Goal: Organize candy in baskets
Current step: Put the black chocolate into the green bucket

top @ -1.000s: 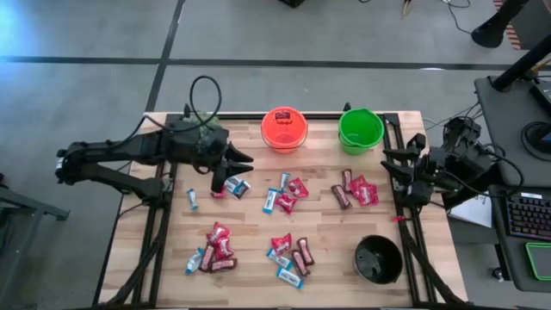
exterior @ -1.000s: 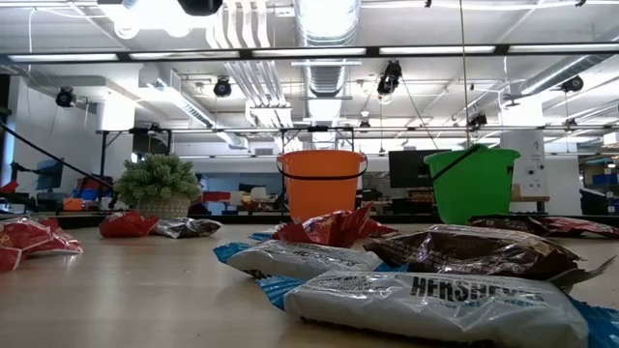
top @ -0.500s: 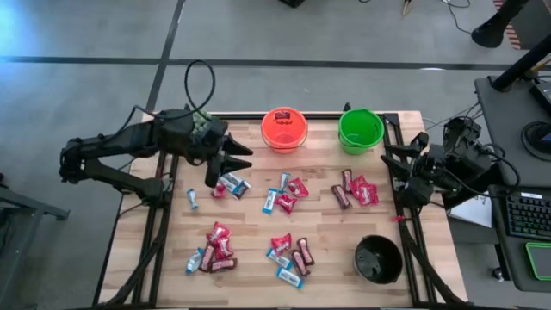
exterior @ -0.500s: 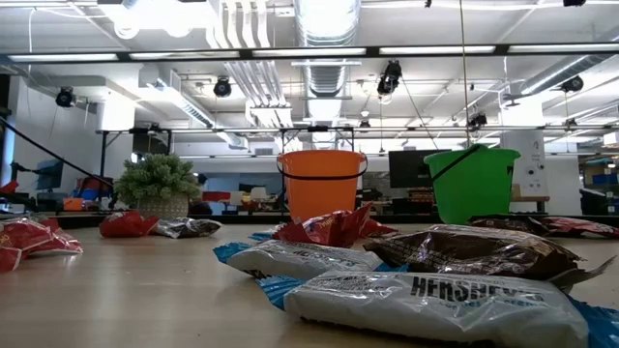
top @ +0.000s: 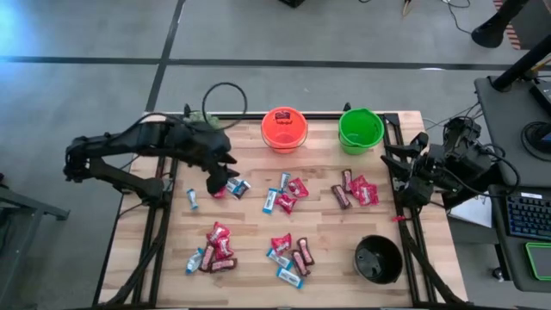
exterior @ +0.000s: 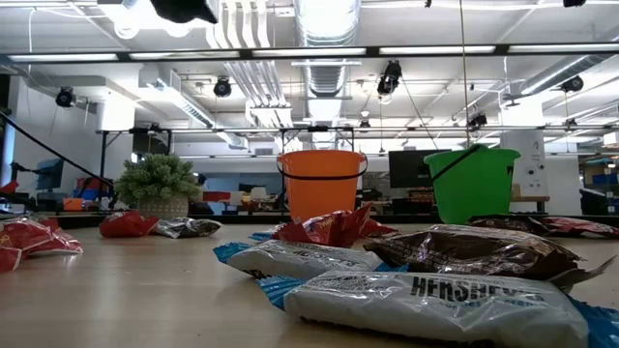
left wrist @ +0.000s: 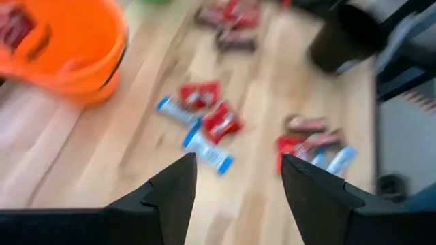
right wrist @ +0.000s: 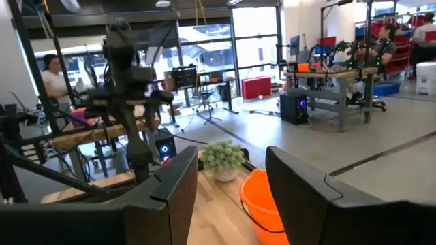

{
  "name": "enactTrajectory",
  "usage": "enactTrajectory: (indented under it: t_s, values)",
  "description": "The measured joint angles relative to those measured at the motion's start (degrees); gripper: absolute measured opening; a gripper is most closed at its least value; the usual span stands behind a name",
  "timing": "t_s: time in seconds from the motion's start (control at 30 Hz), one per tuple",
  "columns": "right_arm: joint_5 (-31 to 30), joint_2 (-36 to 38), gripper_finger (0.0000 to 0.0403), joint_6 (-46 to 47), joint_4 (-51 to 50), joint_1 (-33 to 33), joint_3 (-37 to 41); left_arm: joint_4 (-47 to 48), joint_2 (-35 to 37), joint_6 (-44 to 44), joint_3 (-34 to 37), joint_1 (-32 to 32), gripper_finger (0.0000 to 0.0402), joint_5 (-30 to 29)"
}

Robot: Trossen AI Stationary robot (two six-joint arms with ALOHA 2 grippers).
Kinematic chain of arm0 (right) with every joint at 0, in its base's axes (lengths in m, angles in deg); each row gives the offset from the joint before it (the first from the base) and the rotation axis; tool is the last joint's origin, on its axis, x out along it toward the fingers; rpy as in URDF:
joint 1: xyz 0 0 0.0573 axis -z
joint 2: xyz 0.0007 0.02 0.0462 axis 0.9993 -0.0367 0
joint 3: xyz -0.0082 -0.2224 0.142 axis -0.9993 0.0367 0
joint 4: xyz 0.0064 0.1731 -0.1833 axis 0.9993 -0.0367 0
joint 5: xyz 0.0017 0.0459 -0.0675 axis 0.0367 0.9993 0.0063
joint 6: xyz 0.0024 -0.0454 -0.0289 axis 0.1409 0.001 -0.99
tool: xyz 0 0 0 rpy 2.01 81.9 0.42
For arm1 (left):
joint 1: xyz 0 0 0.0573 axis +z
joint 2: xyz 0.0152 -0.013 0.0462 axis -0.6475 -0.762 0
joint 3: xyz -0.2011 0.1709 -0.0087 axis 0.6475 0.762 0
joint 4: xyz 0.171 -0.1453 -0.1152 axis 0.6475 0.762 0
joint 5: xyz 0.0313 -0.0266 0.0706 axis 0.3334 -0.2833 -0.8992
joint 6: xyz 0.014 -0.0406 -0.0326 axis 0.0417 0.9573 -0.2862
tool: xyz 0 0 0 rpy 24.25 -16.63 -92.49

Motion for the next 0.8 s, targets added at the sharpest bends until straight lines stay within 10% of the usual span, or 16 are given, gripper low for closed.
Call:
enactTrajectory:
  t_s: [0.8]
  values:
    - [-9.62,-0.07,0.0167,10.04,0.05,0.02,0.00,-18.57,7.67,12.02,33.21,0.00,0.0196,-0.19]
